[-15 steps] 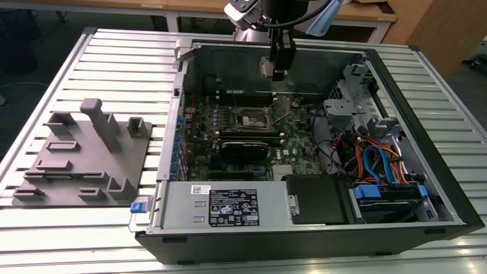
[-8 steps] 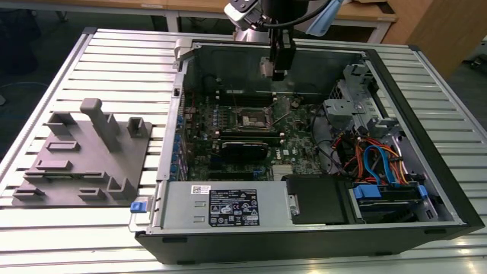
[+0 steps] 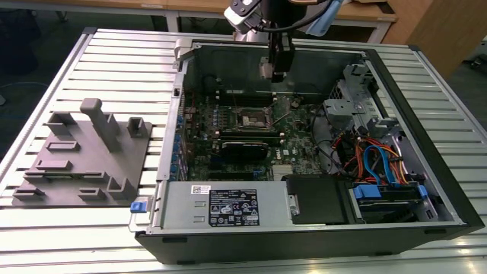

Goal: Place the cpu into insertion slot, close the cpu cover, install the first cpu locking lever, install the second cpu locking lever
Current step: 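Place the cpu into insertion slot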

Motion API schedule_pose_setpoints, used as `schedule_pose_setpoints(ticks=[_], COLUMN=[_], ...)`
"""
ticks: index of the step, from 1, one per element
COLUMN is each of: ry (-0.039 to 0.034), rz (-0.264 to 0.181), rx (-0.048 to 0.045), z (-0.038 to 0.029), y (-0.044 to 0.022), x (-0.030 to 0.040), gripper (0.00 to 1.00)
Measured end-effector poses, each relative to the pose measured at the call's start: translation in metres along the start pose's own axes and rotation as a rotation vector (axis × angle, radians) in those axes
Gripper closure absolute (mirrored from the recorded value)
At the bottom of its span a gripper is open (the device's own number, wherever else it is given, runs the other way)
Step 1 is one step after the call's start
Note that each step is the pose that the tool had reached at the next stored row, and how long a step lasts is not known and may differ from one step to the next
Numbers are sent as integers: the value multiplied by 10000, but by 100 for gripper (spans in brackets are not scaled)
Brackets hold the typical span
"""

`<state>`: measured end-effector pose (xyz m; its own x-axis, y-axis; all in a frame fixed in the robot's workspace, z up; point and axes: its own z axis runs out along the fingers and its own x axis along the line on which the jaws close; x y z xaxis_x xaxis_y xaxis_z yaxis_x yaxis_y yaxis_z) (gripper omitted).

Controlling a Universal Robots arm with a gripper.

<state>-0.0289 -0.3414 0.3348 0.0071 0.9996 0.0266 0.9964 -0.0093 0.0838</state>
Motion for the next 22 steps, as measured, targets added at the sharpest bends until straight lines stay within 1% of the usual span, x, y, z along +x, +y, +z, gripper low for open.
schedule_pose_setpoints(ticks=[6, 10, 22], ry=[12, 13, 13], rz=[-147, -172, -176], rx=[94, 116, 117], z=[82, 113, 117], y=[-29, -36, -37], x=[-2, -3, -3], gripper=[46, 46, 46])
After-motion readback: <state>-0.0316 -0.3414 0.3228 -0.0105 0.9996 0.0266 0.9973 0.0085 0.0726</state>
